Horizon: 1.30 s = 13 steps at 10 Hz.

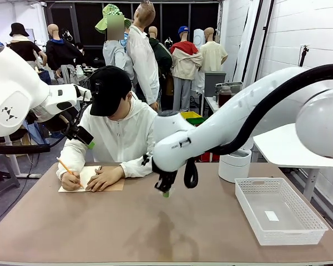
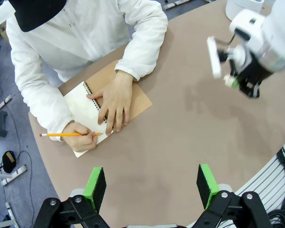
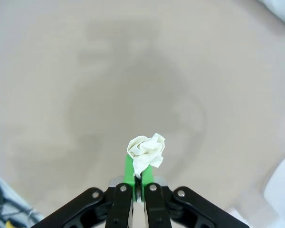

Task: Sort the paper based on its condition.
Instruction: If a person hands you a paper, place it in the Organizing basket , and if it's crumpled, put it in the Trash can.

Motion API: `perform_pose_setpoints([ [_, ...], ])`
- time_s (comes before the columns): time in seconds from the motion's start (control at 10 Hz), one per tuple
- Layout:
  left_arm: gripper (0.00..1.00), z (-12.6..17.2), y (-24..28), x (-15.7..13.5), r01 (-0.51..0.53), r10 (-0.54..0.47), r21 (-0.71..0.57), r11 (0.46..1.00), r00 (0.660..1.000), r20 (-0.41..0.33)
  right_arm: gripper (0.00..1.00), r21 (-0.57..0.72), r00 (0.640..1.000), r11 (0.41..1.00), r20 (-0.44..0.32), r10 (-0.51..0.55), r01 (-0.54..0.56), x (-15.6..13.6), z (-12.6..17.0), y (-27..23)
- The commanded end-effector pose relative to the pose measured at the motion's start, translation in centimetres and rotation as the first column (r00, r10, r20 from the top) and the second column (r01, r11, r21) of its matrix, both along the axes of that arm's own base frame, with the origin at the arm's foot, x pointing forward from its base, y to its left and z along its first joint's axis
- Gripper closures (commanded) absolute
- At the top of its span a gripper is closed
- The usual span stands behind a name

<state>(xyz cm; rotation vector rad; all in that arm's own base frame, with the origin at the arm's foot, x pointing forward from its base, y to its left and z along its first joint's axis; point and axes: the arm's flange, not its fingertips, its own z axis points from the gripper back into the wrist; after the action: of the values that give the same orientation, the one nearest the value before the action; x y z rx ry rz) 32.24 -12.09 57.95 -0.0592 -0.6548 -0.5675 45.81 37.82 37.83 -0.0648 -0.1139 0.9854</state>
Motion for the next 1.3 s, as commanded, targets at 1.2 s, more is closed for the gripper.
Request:
perform_pose_setpoints([
  [1.2,0.00,-0.1,0.0,0.1,-0.001,0.001,-0.005,1.000,1.000,0.001,1.00,-0.151,0.963,0.957,0.143,-0.228,0.249,5.7,10.5,-12.7],
])
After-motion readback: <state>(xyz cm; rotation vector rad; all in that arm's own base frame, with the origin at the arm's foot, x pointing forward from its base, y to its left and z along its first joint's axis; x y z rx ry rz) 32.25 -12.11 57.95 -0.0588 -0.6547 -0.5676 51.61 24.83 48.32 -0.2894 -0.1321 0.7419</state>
